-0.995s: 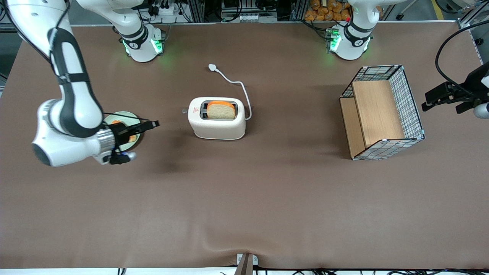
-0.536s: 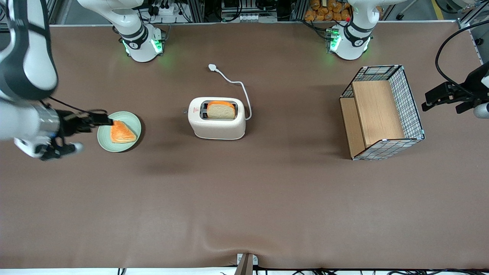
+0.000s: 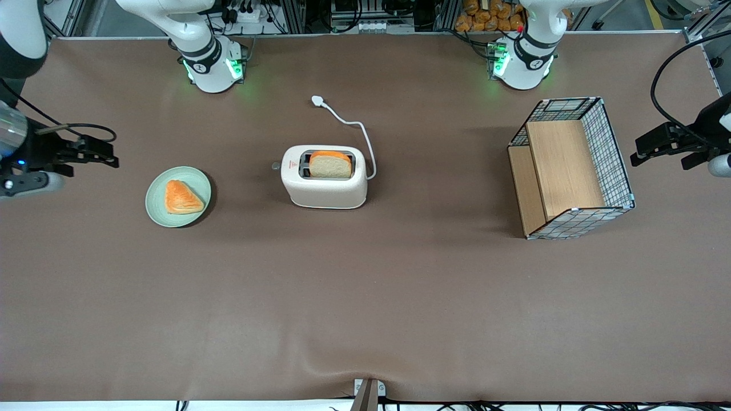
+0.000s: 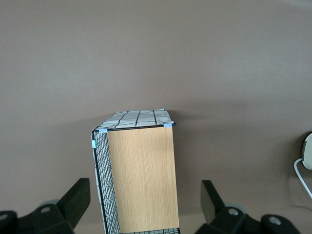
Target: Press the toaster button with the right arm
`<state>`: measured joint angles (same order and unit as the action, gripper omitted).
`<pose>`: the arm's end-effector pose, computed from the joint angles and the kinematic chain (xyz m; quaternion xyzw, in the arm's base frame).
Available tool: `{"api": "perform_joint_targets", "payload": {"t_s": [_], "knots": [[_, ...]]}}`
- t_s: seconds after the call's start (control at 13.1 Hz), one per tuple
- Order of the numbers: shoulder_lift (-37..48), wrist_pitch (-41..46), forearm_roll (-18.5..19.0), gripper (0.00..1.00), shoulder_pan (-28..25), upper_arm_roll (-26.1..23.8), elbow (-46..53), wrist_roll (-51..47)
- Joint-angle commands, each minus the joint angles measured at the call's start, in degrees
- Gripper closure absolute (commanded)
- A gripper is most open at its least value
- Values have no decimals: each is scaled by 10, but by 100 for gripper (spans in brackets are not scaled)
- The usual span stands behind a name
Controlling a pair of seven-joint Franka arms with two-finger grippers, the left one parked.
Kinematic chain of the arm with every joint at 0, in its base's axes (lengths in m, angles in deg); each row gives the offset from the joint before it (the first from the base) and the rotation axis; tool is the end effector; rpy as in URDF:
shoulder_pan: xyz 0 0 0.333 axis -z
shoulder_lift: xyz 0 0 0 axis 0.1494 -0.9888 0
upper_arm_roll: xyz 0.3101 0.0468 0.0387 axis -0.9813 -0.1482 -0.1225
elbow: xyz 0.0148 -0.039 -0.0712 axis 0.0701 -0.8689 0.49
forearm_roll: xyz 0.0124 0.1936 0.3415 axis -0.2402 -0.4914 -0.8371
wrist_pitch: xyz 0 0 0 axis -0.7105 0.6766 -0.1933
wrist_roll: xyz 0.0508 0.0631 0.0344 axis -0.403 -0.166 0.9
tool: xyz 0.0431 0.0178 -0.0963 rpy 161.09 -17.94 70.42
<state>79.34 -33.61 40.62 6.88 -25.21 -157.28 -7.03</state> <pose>0.5668 -0.0208 0.5743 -0.9951 -0.0775 0.0555 0.0246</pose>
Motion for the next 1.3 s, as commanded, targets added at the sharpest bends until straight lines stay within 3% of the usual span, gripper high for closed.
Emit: {"api": "perform_joint_targets", "payload": {"t_s": [0.0,0.46,1.22], "knots": [[62,-42,22,0,21,-20,-65,-28],[85,-19,22,0,68,-64,-57,-87],[78,83,18,0,75,-59,-6,-124]]}}
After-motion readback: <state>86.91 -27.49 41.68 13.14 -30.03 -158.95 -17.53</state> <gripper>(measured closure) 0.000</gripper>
